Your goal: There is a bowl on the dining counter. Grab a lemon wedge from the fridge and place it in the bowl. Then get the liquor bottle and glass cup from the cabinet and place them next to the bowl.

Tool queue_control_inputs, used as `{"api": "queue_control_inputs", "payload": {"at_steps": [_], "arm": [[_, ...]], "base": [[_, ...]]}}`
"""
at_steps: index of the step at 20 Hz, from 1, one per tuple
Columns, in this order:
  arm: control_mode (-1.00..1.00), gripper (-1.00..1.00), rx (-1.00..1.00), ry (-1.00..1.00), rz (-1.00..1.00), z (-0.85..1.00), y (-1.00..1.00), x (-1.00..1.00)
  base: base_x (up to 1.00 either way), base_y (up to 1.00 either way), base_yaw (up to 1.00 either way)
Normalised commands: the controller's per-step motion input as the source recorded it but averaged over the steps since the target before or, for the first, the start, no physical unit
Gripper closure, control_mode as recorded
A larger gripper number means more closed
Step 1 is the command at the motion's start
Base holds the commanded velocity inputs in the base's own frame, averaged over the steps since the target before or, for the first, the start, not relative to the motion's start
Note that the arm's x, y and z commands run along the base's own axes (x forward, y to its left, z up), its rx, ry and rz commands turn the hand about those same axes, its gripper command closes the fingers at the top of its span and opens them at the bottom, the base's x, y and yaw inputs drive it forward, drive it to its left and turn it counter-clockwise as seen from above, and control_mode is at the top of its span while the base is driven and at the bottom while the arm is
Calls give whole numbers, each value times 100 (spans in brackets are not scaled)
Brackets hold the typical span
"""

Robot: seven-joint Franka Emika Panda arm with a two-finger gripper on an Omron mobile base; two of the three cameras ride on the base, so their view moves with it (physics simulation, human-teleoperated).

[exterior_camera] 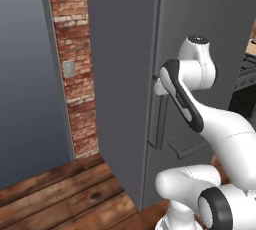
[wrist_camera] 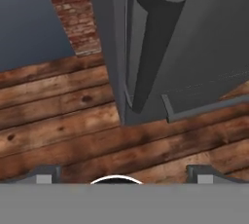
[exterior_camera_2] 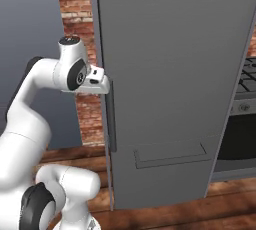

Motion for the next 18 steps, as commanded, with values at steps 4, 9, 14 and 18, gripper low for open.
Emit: {"api": "queue_control_inputs", "payload": {"at_steps": [4,9,14,18], "arm": [[-100,-100,0,-35,17,-74,-51,0],[-100,-100,0,-30,23,-53,-45,-2],[-100,-100,0,-21,17,-30,-19,-2],[-100,-100,3,-19,12,-22,-5,38]], "base": [[0,0,0],[0,0,0],[0,0,0],[0,0,0]]}}
